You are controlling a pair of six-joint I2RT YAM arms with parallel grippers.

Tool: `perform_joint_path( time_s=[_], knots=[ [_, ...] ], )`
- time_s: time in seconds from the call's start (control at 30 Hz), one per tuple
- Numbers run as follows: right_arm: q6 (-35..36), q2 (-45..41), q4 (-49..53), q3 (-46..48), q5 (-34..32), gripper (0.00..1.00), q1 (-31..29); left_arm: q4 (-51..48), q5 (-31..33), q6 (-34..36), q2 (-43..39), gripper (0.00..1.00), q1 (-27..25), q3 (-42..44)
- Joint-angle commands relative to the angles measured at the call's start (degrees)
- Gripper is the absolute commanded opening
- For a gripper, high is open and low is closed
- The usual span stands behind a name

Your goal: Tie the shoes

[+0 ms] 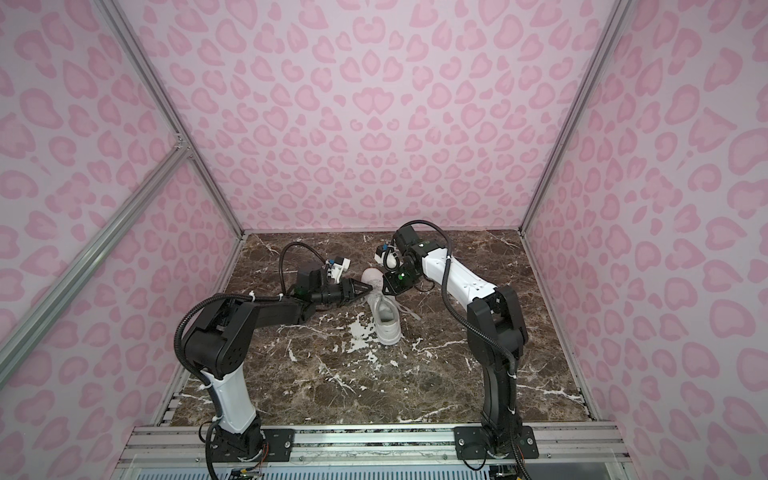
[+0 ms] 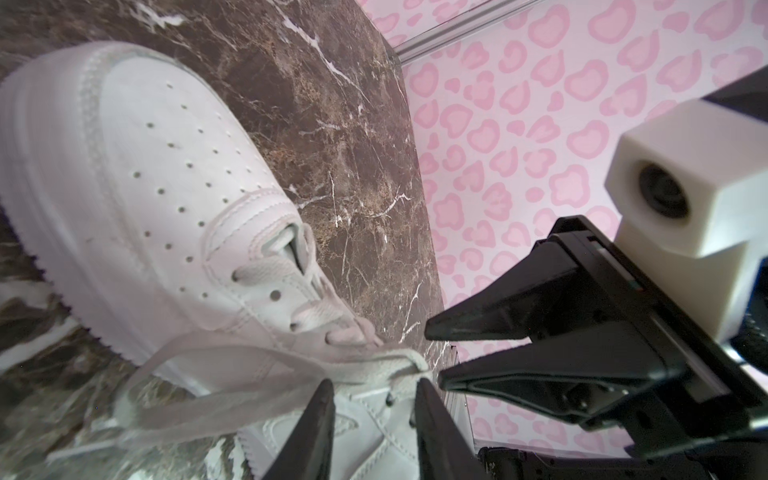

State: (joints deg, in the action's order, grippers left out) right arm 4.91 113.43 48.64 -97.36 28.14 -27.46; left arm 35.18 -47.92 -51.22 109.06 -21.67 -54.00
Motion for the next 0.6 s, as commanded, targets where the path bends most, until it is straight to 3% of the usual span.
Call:
perform_joint_path(
  time_s=[0.0, 0.33, 0.57],
  knots=[
    [-0.51, 0.66, -1.10, 0.64, 0.60, 0.26, 0.13, 3.09, -1.52, -0.79, 0.88, 0.35, -0.35, -1.19],
    [-0.18, 1.19, -1.08, 0.28, 0.60, 0.26, 0.39, 4.05, -1.52, -1.34, 1.16, 0.34, -0.65, -0.68],
    [-0.17, 1.27, -1.07, 0.17, 0.65, 0.26, 0.46, 5.60, -2.12, -2.28, 0.55, 0.19, -0.67, 0.46]
  ],
)
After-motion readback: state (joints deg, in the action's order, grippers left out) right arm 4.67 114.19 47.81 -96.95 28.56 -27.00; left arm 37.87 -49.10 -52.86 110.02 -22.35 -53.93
